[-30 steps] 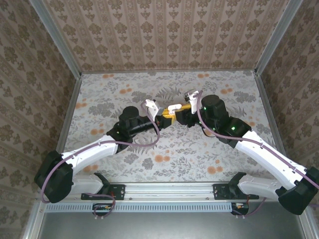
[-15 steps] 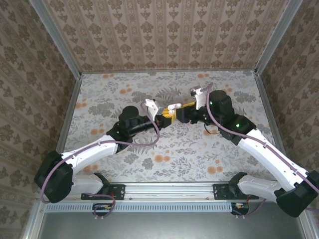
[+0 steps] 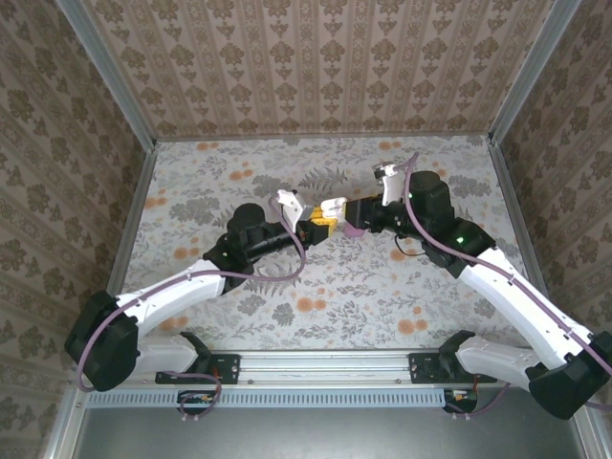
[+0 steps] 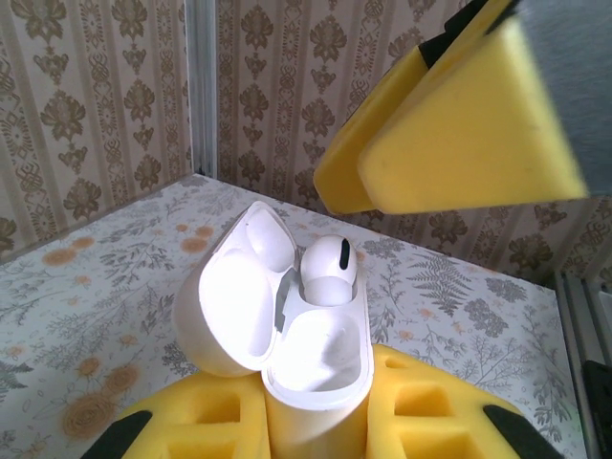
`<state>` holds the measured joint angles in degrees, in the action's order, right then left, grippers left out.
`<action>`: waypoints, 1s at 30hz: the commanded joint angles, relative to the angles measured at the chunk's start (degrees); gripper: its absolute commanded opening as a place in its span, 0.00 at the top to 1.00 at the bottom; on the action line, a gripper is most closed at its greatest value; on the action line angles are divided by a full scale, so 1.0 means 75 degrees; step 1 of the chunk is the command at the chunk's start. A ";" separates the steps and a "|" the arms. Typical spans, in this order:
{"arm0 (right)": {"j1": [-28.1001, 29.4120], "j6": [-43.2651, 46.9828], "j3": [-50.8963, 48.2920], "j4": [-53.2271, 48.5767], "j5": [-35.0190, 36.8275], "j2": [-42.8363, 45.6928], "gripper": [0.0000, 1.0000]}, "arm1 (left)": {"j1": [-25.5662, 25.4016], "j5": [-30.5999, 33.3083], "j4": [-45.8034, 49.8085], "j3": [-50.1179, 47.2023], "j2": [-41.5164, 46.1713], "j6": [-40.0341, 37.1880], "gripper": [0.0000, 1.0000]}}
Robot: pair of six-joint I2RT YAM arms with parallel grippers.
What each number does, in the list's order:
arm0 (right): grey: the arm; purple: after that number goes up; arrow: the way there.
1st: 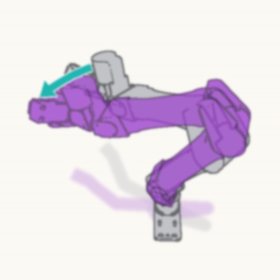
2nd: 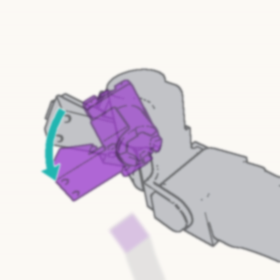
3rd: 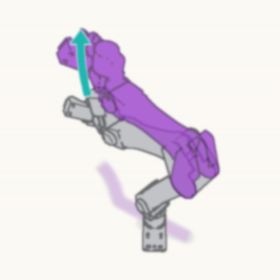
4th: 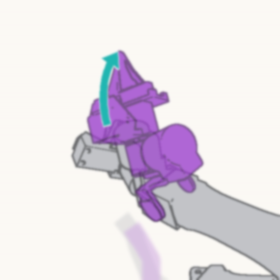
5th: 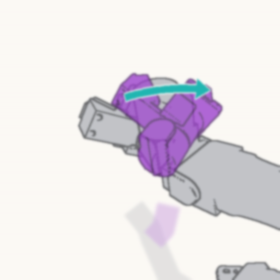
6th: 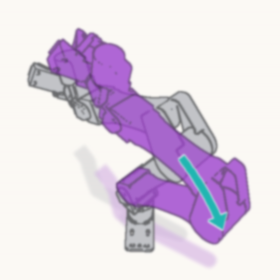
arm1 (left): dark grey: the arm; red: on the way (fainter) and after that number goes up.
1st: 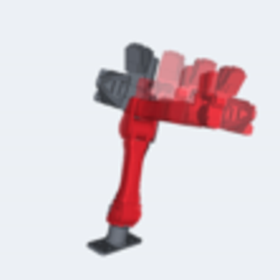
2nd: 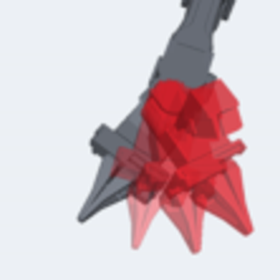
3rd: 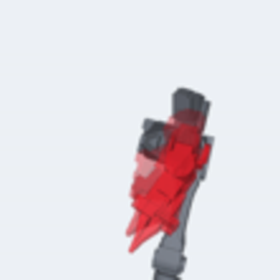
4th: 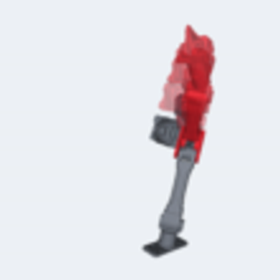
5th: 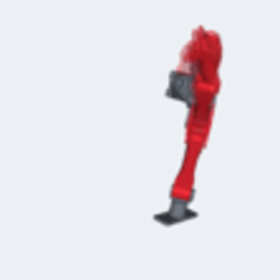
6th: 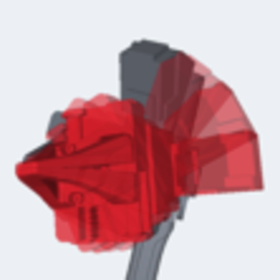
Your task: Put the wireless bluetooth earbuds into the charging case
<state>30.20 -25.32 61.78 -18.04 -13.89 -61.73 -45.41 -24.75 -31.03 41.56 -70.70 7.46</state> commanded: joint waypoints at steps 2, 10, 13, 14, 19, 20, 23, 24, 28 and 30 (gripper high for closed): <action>-0.0497 -0.0537 -0.0084 -0.0503 0.1085 0.0169 0.56 | 0.0115 0.0490 0.0213 -0.0035 0.0771 -0.0418 0.84; -0.0817 -0.0638 0.0164 -0.0875 -0.0393 -0.1965 0.54 | 0.0253 0.1336 0.1819 -0.0302 0.2757 -0.1207 0.84; -0.0325 -0.0292 0.0937 -0.1324 -0.0503 -0.3358 0.53 | 0.0314 0.1570 0.2317 -0.0350 0.3502 -0.1333 0.84; -0.0129 -0.0143 0.1233 -0.1509 -0.0462 -0.3754 0.53 | 0.0314 0.1650 0.2405 -0.0361 0.3747 -0.1344 0.84; 0.0777 0.0476 0.3108 -0.2645 -0.0172 -0.5977 0.53 | 0.0325 0.1906 0.3009 -0.0356 0.4861 -0.1276 0.84; 0.0931 0.0494 0.3392 -0.2702 -0.0194 -0.6329 0.53 | 0.0329 0.1923 0.3171 -0.0322 0.5046 -0.1275 0.84; 0.1286 0.0464 0.4077 -0.2739 -0.0342 -0.7148 0.53 | 0.0324 0.1969 0.3584 -0.0218 0.5437 -0.1323 0.84; 0.1370 0.0469 0.4252 -0.2739 -0.0388 -0.7361 0.53 | 0.0324 0.1989 0.3666 -0.0199 0.5534 -0.1336 0.84; 0.1767 0.0450 0.5158 -0.2884 -0.0611 -0.8241 0.53 | 0.0325 0.2055 0.3852 -0.0174 0.5857 -0.1392 0.84; 0.1947 0.0433 0.5586 -0.3005 -0.0680 -0.8638 0.53 | 0.0330 0.2054 0.3936 -0.0147 0.5912 -0.1433 0.84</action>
<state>43.53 -22.65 99.15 -36.80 -17.10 -123.24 -43.33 -10.41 -3.51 39.03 -27.51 -1.61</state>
